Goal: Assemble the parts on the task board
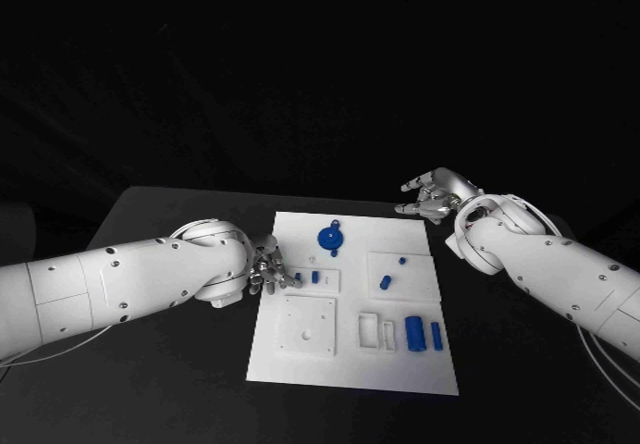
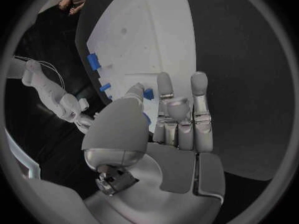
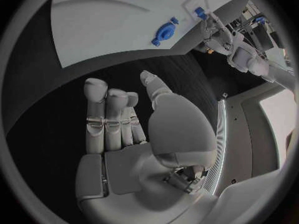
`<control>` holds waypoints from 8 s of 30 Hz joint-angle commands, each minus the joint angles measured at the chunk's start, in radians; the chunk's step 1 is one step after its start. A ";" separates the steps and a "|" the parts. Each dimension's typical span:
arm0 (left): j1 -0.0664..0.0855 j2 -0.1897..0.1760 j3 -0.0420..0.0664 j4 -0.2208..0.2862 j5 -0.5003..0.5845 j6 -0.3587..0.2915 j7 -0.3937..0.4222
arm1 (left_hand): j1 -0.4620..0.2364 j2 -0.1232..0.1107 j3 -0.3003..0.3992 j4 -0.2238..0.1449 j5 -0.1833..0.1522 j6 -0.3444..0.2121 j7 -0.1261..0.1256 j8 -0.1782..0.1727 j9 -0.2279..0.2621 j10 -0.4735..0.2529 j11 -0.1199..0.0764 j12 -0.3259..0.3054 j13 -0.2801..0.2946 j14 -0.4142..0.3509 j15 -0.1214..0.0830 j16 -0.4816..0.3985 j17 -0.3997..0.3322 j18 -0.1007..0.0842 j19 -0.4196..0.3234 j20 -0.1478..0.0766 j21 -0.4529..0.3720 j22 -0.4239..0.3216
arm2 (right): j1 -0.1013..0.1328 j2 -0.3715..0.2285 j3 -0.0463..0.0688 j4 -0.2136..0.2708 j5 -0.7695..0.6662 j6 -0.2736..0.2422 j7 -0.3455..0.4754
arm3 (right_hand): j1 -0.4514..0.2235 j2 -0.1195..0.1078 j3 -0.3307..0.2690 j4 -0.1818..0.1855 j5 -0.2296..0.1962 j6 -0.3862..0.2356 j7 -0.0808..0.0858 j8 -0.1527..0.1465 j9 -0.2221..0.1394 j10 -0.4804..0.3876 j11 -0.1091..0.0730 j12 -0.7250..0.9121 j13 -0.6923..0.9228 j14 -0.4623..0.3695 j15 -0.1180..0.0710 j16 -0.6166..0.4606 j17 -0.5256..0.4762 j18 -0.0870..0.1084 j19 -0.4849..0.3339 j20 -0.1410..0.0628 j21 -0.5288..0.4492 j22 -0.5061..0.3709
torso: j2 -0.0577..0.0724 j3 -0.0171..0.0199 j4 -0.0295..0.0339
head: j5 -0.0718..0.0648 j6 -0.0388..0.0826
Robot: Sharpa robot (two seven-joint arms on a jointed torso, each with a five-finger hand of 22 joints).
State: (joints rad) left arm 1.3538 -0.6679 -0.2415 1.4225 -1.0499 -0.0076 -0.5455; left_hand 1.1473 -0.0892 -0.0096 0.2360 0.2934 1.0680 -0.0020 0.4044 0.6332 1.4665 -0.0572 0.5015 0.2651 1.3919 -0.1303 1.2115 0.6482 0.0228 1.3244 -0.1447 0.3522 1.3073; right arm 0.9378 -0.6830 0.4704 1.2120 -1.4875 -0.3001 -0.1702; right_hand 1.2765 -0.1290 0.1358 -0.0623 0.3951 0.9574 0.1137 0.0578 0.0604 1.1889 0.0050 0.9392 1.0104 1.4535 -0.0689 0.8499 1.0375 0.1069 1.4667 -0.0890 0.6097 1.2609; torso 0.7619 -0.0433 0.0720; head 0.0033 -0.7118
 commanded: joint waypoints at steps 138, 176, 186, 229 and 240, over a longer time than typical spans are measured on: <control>-0.004 -0.042 0.065 -0.052 0.332 0.167 0.336 | 0.040 0.263 0.138 -0.445 0.243 -0.008 0.031 -0.105 -0.162 0.023 0.011 -0.011 -0.009 -0.011 0.011 -0.010 -0.045 0.004 -0.031 0.009 0.024 0.018 | -0.029 -0.012 -0.004 0.112 -0.011 0.042 0.085 | -0.003 0.022 0.051 -0.068 -0.008 0.062 0.000 0.003 0.002 -0.002 -0.004 0.005 0.009 -0.005 -0.001 -0.004 0.001 0.007 0.048 0.001 -0.002 0.001 | 0.000 0.0012 0.0006 | -0.013 0.004; -0.001 -0.052 0.086 -0.164 0.599 0.619 0.483 | 0.039 0.268 0.126 -0.484 0.239 0.047 0.031 -0.205 -0.114 0.016 0.011 -0.014 -0.009 -0.024 0.010 -0.001 -0.022 0.001 -0.050 0.007 0.037 0.018 | -0.041 -0.023 -0.143 0.392 -0.157 0.104 0.307 | -0.001 0.047 0.093 -0.220 -0.050 0.106 -0.020 0.004 0.002 0.013 -0.016 0.016 0.030 -0.008 -0.012 -0.002 0.009 -0.021 0.047 -0.012 0.015 0.043 | 0.000 -0.0006 0.0006 | 0.005 0.025; 0.000 -0.052 0.088 -0.164 0.602 0.648 0.479 | 0.039 0.268 0.126 -0.484 0.239 0.047 0.031 -0.205 -0.114 0.016 0.011 -0.014 -0.009 -0.024 0.010 -0.001 -0.022 0.001 -0.050 0.007 0.037 0.018 | -0.040 -0.020 -0.157 0.411 -0.160 0.101 0.314 | 0.000 0.049 0.084 -0.219 -0.060 0.106 -0.021 0.004 0.002 0.013 -0.018 0.016 0.031 -0.008 -0.013 -0.001 0.010 -0.023 0.047 -0.013 0.013 0.047 | 0.000 -0.0010 0.0000 | 0.008 0.025; 0.007 -0.090 0.087 -0.189 0.595 0.488 0.460 | 0.087 0.229 0.050 -0.440 0.216 0.001 0.050 -0.239 -0.185 -0.045 0.018 -0.080 -0.042 -0.063 0.029 -0.084 -0.077 0.000 -0.068 0.020 -0.002 0.001 | -0.040 -0.056 -0.166 0.419 -0.205 0.106 0.228 | 0.012 0.055 0.083 -0.221 -0.110 0.162 -0.019 0.004 0.003 0.010 -0.012 0.016 0.034 -0.007 -0.008 -0.004 0.010 -0.016 0.049 -0.008 0.003 0.050 | -0.002 -0.0012 -0.0001 | 0.015 0.017; 0.008 -0.108 0.087 -0.185 0.680 0.267 0.550 | 0.095 0.217 0.007 -0.420 0.094 -0.056 0.081 -0.226 -0.302 -0.118 0.051 -0.178 -0.139 -0.102 0.063 -0.232 -0.162 0.010 -0.088 0.056 -0.106 -0.078 | -0.038 -0.033 -0.222 0.402 -0.319 0.254 0.161 | 0.019 0.049 0.092 -0.220 -0.130 0.132 -0.030 0.003 0.002 0.014 -0.021 0.023 0.040 -0.007 -0.011 0.009 0.019 -0.025 0.049 -0.010 0.017 0.059 | -0.001 -0.0026 0.0031 | 0.027 0.013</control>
State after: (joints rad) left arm 1.3601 -0.7754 -0.1553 1.2340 -0.4271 0.3790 -0.0613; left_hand 1.2411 0.1303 0.0001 -0.1848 0.3982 1.0160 0.0782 0.1811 0.3344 1.3528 -0.0059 0.3254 0.1291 1.2907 -0.0694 0.9826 0.4871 0.0226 1.2364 -0.0923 0.2483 1.2313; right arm 0.9000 -0.7198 0.2488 1.6154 -1.7355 -0.1283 0.0314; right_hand 1.2875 -0.0816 0.2212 -0.2828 0.2673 1.0949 0.0833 0.0577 0.0626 1.2044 -0.0106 0.9557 1.0490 1.4489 -0.0787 0.8556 1.0558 0.0981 1.4667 -0.1033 0.6232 1.3077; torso 0.7589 -0.0460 0.0728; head 0.0276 -0.6975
